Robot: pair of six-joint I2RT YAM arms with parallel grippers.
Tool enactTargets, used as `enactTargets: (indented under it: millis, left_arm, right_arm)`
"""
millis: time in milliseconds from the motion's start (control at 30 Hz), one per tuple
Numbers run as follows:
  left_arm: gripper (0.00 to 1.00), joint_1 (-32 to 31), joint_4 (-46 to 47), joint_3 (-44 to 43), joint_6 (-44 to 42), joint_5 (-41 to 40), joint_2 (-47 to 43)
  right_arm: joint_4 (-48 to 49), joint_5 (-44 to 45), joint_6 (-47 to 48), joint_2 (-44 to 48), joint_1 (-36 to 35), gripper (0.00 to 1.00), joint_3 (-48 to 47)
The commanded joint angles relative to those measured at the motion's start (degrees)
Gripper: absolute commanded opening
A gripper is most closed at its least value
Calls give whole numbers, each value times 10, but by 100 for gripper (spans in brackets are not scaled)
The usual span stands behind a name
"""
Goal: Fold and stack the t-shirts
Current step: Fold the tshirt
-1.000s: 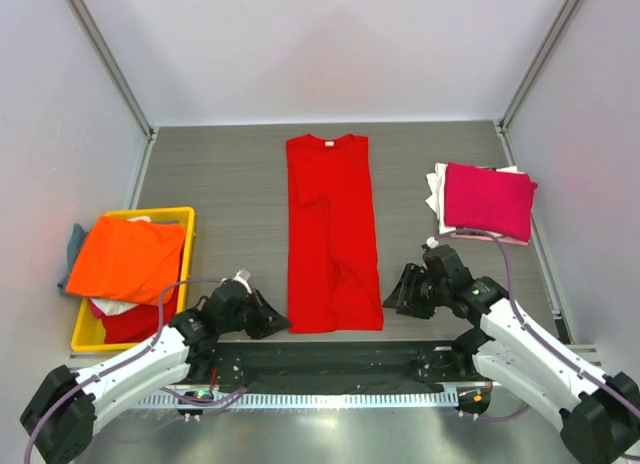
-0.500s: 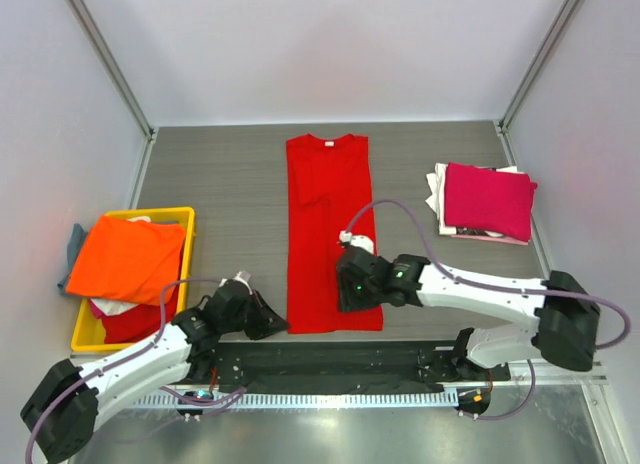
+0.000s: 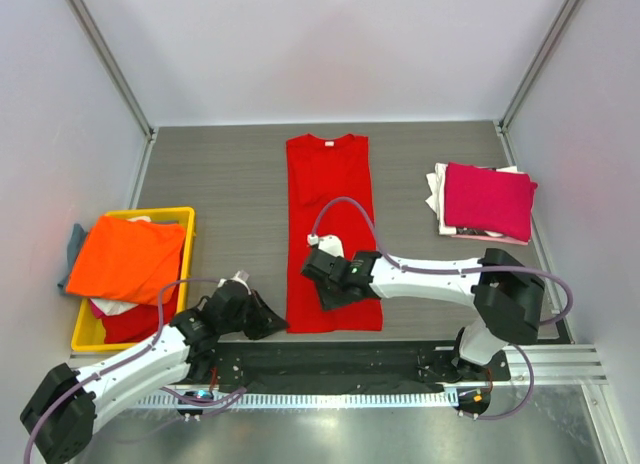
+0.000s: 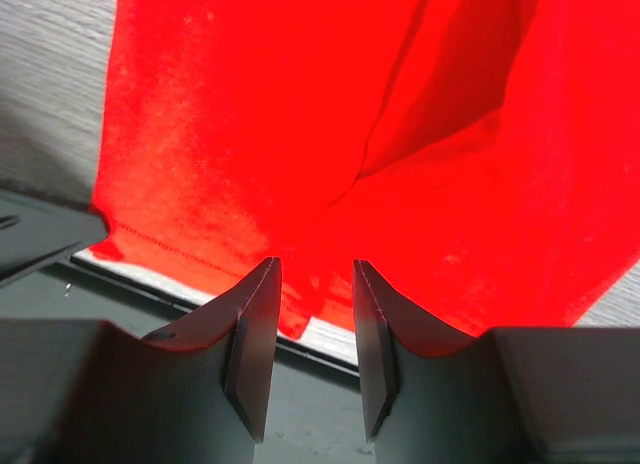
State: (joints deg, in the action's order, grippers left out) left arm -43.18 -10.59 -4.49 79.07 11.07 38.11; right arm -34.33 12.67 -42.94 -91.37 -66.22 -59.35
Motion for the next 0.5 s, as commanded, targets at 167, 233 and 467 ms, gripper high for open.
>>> enactTargets:
  millis: [167,233,467]
  left_arm:
    - [8,-3,-6,-17,0,-6,-3]
    - [7,-2,-5,-19,-1,-8,-1]
    - [7,-2,-6,-23,-2,-6,0]
  right_arm:
    - [9,6,14,-41,-7,38,-29]
    - [9,3,16,-49,-8,38,-28]
    - [11,-4,16,-58,-9,22,-24]
